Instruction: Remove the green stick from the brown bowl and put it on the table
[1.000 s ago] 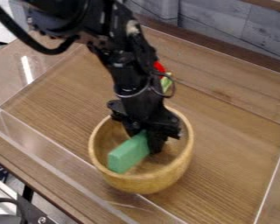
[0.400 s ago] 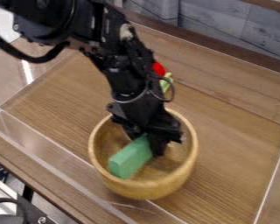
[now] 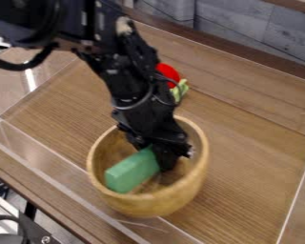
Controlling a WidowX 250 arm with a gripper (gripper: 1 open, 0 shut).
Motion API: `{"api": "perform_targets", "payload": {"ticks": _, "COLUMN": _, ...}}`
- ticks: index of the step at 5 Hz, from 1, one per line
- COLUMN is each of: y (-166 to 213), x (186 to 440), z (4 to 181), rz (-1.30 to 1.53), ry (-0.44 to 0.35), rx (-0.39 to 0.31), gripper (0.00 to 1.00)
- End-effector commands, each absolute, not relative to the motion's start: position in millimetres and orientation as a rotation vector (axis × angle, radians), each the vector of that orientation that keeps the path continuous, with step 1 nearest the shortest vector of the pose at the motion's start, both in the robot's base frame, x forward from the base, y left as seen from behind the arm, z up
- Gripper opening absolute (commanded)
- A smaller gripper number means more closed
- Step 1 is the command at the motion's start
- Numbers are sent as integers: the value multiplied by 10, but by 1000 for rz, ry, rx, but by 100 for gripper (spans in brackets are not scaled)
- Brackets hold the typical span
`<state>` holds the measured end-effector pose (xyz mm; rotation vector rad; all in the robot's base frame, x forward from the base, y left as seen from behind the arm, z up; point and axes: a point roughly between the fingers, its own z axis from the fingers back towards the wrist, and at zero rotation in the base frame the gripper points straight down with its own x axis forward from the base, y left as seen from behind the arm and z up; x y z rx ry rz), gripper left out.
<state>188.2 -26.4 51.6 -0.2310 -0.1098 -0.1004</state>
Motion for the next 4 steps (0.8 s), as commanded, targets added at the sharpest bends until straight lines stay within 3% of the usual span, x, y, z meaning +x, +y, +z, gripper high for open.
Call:
{"api": "perform_targets", "payload": {"ticks": 1, "y": -353, "x": 1729, "z": 466, "rz": -194, "ry": -53, "rx": -260, "gripper": 0}}
{"api": "perform_targets", "payload": {"ticks": 4, "y": -458, "x": 1809, "z": 430, "rz": -266, "ry": -38, "rx": -279, "gripper": 0}}
